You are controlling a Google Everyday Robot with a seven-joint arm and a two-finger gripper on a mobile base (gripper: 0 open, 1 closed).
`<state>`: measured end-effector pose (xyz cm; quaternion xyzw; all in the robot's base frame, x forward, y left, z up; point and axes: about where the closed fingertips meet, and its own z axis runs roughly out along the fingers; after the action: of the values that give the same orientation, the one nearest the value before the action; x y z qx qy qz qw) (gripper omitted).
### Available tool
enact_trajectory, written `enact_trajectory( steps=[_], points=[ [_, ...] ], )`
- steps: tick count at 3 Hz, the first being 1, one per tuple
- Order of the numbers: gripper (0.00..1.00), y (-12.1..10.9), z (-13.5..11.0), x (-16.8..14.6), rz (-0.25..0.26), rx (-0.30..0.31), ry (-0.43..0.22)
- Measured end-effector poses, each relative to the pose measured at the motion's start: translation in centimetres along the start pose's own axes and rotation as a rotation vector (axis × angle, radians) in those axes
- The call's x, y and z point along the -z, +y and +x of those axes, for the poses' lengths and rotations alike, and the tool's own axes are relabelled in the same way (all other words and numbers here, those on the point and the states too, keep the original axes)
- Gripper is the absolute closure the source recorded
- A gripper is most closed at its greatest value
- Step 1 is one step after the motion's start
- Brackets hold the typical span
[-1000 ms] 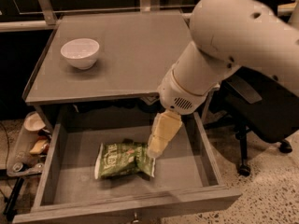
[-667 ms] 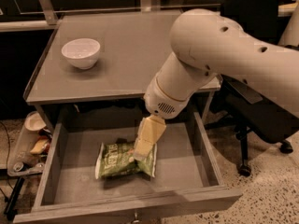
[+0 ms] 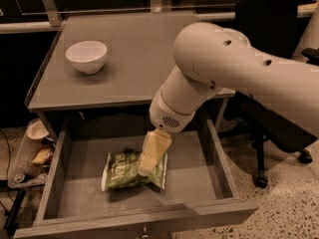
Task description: Pick green jalapeno chip bag from top drawer and place on counter
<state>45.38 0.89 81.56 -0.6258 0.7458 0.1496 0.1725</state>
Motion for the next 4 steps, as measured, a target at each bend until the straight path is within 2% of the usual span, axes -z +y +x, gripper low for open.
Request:
enact_trajectory(
  steps=[1,4],
  points=[
    [0.0,-0.3,-0.1,-3.5,0.003,0.003,-0.028],
    [0.0,-3.6,1.2,-10.2,0.043,-0.046,-0.127]
  ],
)
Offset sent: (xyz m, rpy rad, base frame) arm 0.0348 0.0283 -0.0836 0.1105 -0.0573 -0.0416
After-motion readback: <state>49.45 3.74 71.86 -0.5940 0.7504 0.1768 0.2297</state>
